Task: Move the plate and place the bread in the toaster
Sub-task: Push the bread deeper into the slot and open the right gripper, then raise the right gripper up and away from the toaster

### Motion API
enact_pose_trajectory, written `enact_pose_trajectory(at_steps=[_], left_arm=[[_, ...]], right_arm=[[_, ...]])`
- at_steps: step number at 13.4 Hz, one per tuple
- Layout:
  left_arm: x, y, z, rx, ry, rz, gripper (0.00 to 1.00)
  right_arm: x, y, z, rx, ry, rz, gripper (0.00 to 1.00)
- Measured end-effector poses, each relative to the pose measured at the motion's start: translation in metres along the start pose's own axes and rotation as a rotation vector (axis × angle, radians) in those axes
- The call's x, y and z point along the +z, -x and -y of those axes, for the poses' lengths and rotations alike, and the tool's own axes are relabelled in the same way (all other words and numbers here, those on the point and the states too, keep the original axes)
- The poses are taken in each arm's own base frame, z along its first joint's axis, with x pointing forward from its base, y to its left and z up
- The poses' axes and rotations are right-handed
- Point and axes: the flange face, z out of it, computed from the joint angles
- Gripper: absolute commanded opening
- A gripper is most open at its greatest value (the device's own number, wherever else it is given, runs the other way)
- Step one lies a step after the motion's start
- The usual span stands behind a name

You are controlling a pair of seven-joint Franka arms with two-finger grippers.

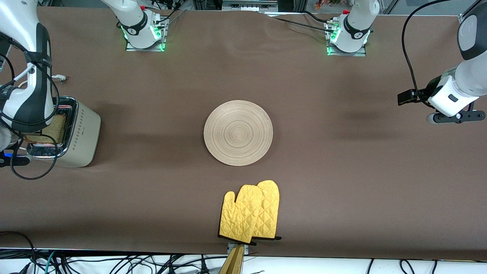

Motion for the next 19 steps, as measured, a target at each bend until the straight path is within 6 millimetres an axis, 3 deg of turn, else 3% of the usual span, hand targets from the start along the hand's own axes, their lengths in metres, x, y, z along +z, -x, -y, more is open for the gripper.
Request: enact_pose_trajectory(at_steps=[5, 9, 13, 17, 19], left_arm=[[0.000, 0.000, 0.000, 0.000, 0.000, 0.001, 1.00], [0.000, 0.000, 0.000, 0.000, 0.000, 0.001, 1.00], [0.001, 0.000, 0.000, 0.000, 0.000, 0.001, 1.00], [0.001, 0.000, 0.000, 0.000, 0.005, 0.003, 1.00], [0.000, 0.000, -0.004, -0.002, 0.042, 0.003, 1.00]], right_arm=[[-0.006, 0.000, -0.003, 0.007, -0.017, -0.020, 1.00], [-0.027, 0.004, -0.006, 0.016, -0.037, -0.068, 1.00], [-0.059, 0.018, -0.001, 0.008, -0.113, -0.139, 1.00], [-0.110, 0.054, -0.003, -0.002, -0.291, -0.252, 1.00], [-0.126, 0.062, 0.010, -0.030, -0.349, -0.282, 1.00]])
